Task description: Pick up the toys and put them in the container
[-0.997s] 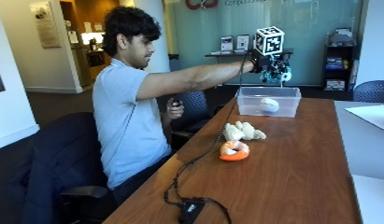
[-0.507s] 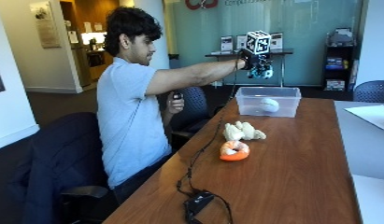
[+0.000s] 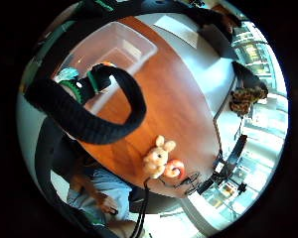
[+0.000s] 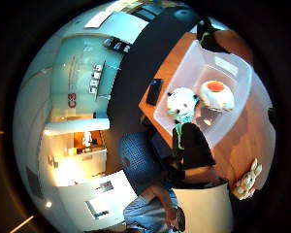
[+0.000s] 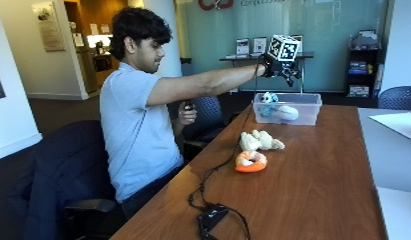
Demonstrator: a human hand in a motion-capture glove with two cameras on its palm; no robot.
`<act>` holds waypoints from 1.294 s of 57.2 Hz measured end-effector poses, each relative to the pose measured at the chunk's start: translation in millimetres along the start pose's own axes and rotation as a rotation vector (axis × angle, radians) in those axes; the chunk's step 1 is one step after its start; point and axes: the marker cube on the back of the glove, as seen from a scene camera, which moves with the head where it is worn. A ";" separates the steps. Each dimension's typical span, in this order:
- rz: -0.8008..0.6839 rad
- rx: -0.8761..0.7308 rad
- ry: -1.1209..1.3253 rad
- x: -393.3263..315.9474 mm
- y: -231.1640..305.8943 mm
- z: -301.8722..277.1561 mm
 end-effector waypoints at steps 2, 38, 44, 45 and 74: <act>0.022 -0.005 -0.003 15.0 5.6 -0.9; 0.099 -0.426 0.152 197.8 199.4 149.9; 0.065 -0.384 0.113 198.2 191.8 174.8; 0.055 -0.366 0.092 197.6 189.7 177.0; 0.127 0.322 -0.243 221.7 103.4 67.9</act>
